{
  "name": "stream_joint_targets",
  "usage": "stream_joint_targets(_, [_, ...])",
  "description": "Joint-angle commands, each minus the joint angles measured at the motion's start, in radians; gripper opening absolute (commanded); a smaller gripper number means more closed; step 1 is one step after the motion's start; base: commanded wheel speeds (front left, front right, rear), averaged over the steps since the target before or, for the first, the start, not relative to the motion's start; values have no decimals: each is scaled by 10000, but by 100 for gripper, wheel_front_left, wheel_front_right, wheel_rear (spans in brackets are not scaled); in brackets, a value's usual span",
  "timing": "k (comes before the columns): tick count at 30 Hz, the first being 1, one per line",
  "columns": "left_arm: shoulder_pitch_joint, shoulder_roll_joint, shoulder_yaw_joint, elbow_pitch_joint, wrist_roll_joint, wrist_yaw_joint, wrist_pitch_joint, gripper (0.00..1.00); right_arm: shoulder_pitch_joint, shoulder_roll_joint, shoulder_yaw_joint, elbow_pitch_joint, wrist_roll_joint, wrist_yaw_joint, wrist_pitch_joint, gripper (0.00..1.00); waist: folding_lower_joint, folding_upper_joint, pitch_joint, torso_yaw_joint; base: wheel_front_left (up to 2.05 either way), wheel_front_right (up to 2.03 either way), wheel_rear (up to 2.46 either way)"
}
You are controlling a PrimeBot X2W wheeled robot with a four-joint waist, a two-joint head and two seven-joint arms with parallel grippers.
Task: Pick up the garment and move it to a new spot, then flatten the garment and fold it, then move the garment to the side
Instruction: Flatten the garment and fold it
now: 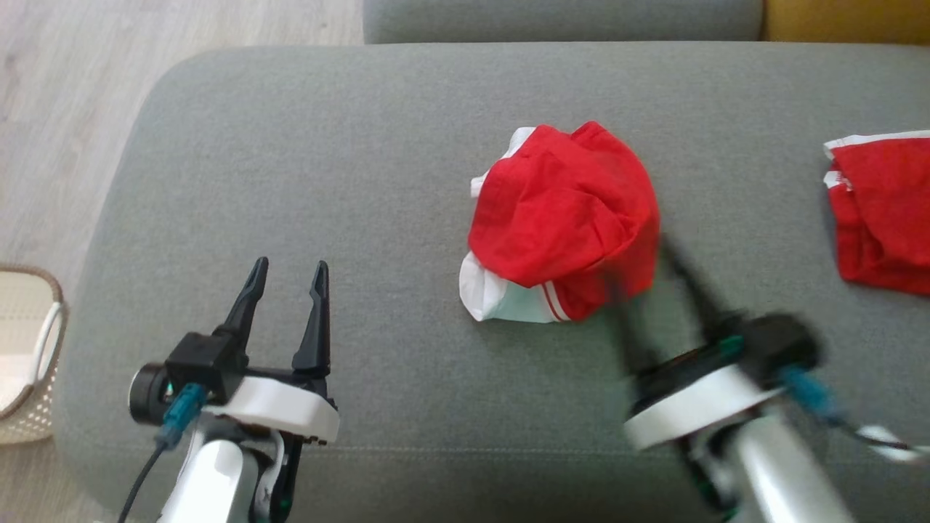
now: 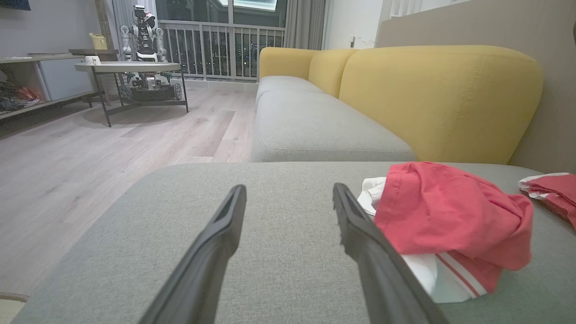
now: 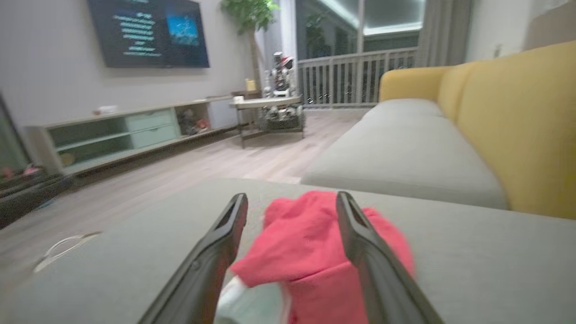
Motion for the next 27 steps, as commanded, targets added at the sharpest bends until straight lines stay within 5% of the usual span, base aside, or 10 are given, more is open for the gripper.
stream_joint_targets(1, [-300, -1, 493, -326, 108, -94, -121, 100, -330, 99, 728, -161, 38, -2, 7, 100, 0, -1, 85, 94, 0, 0, 0])
stream_joint_targets(7, [-331, -366, 792, -180, 307, -476, -122, 100, -752, 84, 1935, 940, -143, -2, 505, 100, 0, -1, 566, 715, 0, 0, 0])
stream_joint_targets(27, [-640, -886, 993, 367, 397, -1049, -122, 100, -3126, 97, 1231, 6046, 193, -2, 855, 100, 0, -1, 1345, 2702, 0, 0, 0])
